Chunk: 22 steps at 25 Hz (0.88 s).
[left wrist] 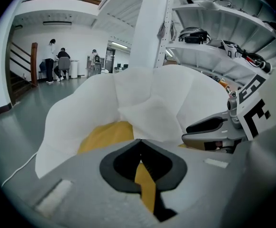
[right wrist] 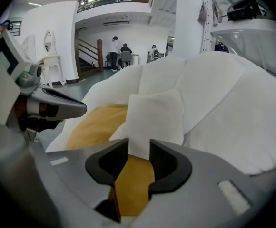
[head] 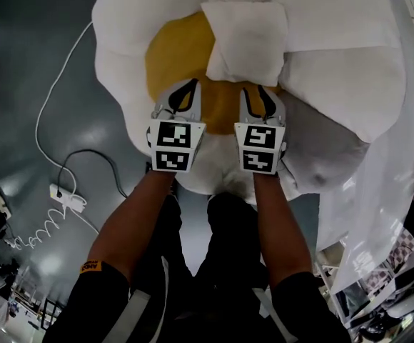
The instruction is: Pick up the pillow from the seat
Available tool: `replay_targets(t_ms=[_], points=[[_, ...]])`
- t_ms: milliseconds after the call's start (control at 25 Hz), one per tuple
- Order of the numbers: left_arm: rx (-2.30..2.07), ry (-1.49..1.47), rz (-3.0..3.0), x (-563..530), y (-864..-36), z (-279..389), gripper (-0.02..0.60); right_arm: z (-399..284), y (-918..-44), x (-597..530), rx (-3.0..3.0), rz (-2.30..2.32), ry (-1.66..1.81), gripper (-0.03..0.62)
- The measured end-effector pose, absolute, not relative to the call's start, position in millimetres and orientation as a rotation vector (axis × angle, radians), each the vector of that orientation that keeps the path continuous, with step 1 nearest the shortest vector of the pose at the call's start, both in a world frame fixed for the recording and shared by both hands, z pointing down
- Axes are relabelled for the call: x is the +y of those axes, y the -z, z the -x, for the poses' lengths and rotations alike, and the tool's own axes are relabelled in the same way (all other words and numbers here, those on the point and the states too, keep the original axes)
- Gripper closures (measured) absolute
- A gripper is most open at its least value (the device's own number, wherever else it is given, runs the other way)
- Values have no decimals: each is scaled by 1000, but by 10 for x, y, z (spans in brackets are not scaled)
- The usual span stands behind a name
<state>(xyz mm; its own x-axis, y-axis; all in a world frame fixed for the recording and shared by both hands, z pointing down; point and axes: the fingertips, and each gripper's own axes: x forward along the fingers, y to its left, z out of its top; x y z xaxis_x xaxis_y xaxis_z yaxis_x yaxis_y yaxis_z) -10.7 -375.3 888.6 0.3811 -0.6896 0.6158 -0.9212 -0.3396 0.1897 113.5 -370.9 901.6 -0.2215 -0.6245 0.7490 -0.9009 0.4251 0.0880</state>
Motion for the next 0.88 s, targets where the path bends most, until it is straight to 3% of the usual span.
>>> replay_targets(t_ms=[640, 880], points=[[-1380, -596, -2164, -3933, -9370, 131, 577, -1125, -9558, -3877, -1891, -1316, -407, 439], [-1383, -592, -2179, -3987, -9387, 113, 577, -1138, -9627, -3951, -1871, -1311, -393, 480]])
